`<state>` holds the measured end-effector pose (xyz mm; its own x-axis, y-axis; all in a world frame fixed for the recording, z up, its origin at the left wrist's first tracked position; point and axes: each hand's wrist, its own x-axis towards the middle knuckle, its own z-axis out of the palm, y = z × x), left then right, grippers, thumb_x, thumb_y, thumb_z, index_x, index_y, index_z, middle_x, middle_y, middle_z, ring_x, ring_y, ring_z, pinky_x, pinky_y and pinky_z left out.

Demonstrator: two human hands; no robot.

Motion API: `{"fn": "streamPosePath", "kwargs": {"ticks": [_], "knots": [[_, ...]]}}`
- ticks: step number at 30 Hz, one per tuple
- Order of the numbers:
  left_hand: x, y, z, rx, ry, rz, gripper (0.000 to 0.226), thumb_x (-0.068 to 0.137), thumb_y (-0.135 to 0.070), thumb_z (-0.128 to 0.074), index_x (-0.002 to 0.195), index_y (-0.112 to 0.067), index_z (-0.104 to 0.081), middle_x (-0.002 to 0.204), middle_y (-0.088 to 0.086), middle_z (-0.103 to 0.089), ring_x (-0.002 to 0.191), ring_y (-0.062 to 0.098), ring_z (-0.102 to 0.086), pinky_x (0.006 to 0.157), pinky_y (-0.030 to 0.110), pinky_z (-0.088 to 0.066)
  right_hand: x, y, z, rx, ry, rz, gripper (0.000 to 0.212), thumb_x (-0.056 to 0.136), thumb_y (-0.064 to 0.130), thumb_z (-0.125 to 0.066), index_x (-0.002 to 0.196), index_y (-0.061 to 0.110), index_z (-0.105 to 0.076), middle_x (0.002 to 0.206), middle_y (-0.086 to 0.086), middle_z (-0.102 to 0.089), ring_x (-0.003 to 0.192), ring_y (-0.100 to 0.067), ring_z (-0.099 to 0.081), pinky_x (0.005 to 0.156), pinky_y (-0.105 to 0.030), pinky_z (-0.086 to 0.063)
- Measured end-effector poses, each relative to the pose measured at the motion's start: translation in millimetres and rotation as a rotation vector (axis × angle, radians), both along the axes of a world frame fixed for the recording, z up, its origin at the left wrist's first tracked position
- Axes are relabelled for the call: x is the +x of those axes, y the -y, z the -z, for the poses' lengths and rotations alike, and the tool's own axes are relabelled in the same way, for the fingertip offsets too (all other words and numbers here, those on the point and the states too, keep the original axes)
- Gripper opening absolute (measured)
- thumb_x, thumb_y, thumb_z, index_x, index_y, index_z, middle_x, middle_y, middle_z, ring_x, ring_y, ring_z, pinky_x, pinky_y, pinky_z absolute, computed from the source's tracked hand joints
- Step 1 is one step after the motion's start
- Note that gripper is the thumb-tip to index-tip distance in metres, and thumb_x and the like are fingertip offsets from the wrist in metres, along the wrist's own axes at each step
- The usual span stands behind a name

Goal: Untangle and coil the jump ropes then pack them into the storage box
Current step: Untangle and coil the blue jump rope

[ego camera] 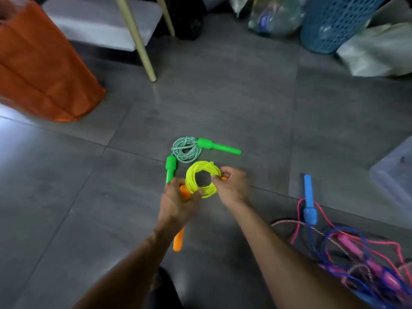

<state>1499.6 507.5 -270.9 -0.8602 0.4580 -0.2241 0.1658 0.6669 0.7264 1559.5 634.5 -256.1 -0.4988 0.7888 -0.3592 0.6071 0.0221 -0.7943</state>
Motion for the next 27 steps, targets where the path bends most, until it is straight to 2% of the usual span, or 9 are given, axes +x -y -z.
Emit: {"fn": "streamPosePath", "kwargs": {"ticks": [4,9,14,19,23,27], "knots": [[-2.3,15.3,60.6,-0.049,-0.027,-0.013,0.039,0.073,-0.036,-0.077,0.098,-0.012,-0.058,0.088,0.002,-0.056,0.086,0.026,-0.055,0.063,0.024,-0.03,-22.2,5.9,54.1,0.082,0.093,-0.087,0.017,0.075,0.02,-0.067,0.087,0.007,-0.069,0.094,-0.01,-0.073,0.093,-0.029,-0.068,0.08,-0.044,-0.053],[5.6,32.0,86.0,-0.101,-0.092,-0.01,0.041,0.077,-0.035,-0.072,0.107,-0.012,-0.058,0.1,0.012,-0.059,0.099,0.03,-0.048,0.079,0.031,-0.033,-33.9,18.1,85.5,0.148,0.157,-0.219,0.022,0.075,0.026,-0.063,0.09,0.01,-0.067,0.093,-0.009,-0.073,0.093,-0.031,-0.066,0.078,-0.04,-0.053],[15.7,42.7,71.0,-0.182,-0.067,0.009,0.032,0.08,-0.028,-0.063,0.106,-0.015,-0.053,0.101,0.008,-0.053,0.099,0.029,-0.048,0.075,0.035,-0.037,-34.6,15.2,68.7,0.297,0.254,-0.309,0.044,0.083,0.034,-0.061,0.122,0.014,-0.058,0.121,-0.009,-0.063,0.115,-0.031,-0.054,0.092,-0.038,-0.045],[29.6,48.7,45.5,-0.171,-0.135,0.064,0.027,0.081,-0.022,-0.06,0.107,-0.014,-0.053,0.1,0.009,-0.054,0.095,0.031,-0.05,0.077,0.04,-0.042,-15.1,10.9,36.1,0.444,0.185,-0.385,0.043,0.085,0.035,-0.059,0.121,0.013,-0.058,0.118,-0.009,-0.06,0.113,-0.03,-0.052,0.094,-0.039,-0.041],[50.5,32.4,20.6,-0.135,-0.147,0.224,0.045,0.079,-0.024,-0.059,0.123,-0.019,-0.051,0.108,0.006,-0.054,0.1,0.03,-0.049,0.075,0.04,-0.045,21.2,-9.1,3.9,0.525,0.18,-0.344,0.043,0.084,0.037,-0.059,0.118,0.011,-0.06,0.114,-0.011,-0.062,0.11,-0.031,-0.055,0.092,-0.041,-0.044],[90.7,-3.0,2.1,-0.156,-0.189,0.397,0.052,0.075,-0.043,-0.042,0.115,-0.013,-0.056,0.107,0.009,-0.059,0.102,0.031,-0.054,0.08,0.04,-0.046,86.7,-47.7,-17.8,0.538,0.254,-0.26,0.041,0.084,0.035,-0.06,0.117,0.011,-0.061,0.113,-0.011,-0.062,0.111,-0.031,-0.054,0.091,-0.04,-0.043]]}}
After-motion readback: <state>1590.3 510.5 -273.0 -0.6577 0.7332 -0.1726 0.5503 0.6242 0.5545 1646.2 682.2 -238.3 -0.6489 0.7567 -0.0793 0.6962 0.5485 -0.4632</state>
